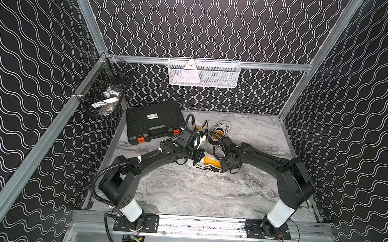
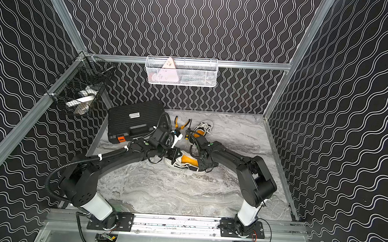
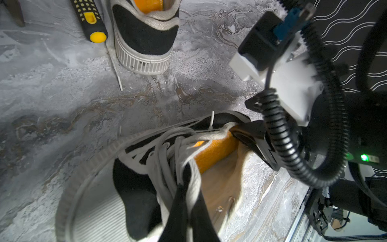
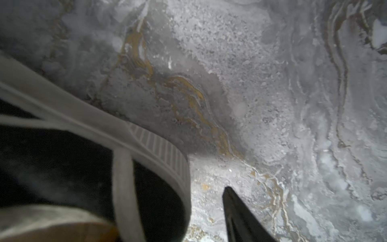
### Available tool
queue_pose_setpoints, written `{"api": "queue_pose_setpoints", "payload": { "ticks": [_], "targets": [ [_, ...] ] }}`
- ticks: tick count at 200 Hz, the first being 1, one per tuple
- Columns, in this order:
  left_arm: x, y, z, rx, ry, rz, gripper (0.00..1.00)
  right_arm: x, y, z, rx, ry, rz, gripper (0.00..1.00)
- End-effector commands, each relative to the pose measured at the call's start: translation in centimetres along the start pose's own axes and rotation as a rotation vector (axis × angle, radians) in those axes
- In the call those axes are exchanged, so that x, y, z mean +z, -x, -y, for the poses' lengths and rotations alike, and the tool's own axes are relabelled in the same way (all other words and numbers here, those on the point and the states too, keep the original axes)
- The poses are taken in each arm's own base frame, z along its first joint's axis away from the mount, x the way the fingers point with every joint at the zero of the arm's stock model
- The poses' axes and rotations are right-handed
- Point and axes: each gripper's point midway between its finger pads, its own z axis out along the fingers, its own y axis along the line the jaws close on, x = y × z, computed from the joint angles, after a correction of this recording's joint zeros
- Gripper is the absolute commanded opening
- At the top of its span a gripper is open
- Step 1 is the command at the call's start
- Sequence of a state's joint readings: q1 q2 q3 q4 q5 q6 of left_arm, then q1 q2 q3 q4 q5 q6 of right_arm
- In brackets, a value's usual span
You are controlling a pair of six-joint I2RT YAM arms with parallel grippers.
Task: Insert the insole into the shoe
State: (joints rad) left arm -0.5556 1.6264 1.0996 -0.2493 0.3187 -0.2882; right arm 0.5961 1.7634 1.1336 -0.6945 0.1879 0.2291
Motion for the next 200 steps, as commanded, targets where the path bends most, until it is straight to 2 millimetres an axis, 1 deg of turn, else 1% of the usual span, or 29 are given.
{"api": "queue_pose_setpoints", "payload": {
  "ticks": [1, 9, 15, 33, 43, 54, 98, 119, 131, 144, 154, 161, 166, 174, 178, 184, 193, 200],
  "targets": [
    [0.0, 0.4, -0.1, 0.017, 0.004, 0.011, 0.0, 1.1, -0.9, 2.6, 0.036, -0.162, -0.062, 0.42],
    [0.0, 0.3, 0.0, 0.018, 0.002, 0.008, 0.0, 0.9, -0.5, 1.9, 0.048, -0.133, -0.066, 0.42],
    [0.0, 0.3, -0.1, 0.018, 0.002, 0.006, 0.0, 0.4, 0.0, 1.2, 0.056, -0.099, -0.057, 0.44],
    [0.2, 0.1, -0.1, 0.02, 0.002, 0.0, 0.0, -1.7, 1.8, -0.7, 0.093, 0.015, -0.011, 0.56],
    [0.2, 0.0, -0.1, 0.022, -0.003, -0.003, 0.0, -2.6, 2.6, -1.0, 0.099, 0.036, 0.002, 0.6],
    [0.3, -0.1, 0.0, 0.021, -0.008, -0.005, 0.0, -2.6, 2.8, -0.8, 0.094, 0.018, -0.013, 0.6],
    [0.3, -0.1, 0.0, 0.017, -0.009, 0.003, 0.0, 1.4, 1.0, 1.0, 0.023, -0.117, -0.105, 0.5],
    [0.3, -0.2, -0.2, 0.021, 0.0, 0.001, 0.0, 2.3, 0.5, 2.0, 0.024, -0.154, -0.126, 0.46],
    [0.2, -0.2, -0.2, 0.022, 0.001, 0.003, 0.0, 2.0, 0.5, 2.1, 0.033, -0.149, -0.132, 0.41],
    [0.2, -0.2, -0.2, 0.024, 0.004, 0.003, 0.0, 0.9, 0.6, 1.5, 0.042, -0.108, -0.139, 0.4],
    [0.2, -0.2, -0.2, 0.026, 0.005, 0.001, 0.0, -0.4, 0.8, 0.6, 0.061, -0.048, -0.143, 0.44],
    [0.2, -0.2, -0.2, 0.028, 0.003, -0.001, 0.0, -1.3, 1.1, 0.2, 0.074, -0.015, -0.134, 0.5],
    [0.3, -0.2, -0.2, 0.028, 0.003, -0.004, 0.0, -1.9, 1.3, 0.1, 0.081, -0.003, -0.123, 0.52],
    [0.3, -0.3, -0.1, 0.029, -0.001, -0.004, 0.0, -2.5, 1.5, 0.2, 0.079, -0.003, -0.11, 0.53],
    [0.3, -0.2, -0.2, 0.028, -0.001, -0.003, 0.0, -2.6, 1.5, 0.4, 0.072, -0.01, -0.109, 0.52],
    [0.3, -0.3, -0.1, 0.028, -0.002, -0.003, 0.0, -2.5, 1.4, 0.7, 0.059, -0.025, -0.116, 0.48],
    [0.3, -0.3, -0.1, 0.027, -0.004, -0.001, 0.0, -1.8, 0.8, 1.2, 0.034, -0.064, -0.145, 0.41],
    [0.4, -0.3, -0.1, 0.026, -0.005, -0.002, 0.0, -1.2, 0.3, 1.7, 0.017, -0.095, -0.172, 0.39]
  ]
}}
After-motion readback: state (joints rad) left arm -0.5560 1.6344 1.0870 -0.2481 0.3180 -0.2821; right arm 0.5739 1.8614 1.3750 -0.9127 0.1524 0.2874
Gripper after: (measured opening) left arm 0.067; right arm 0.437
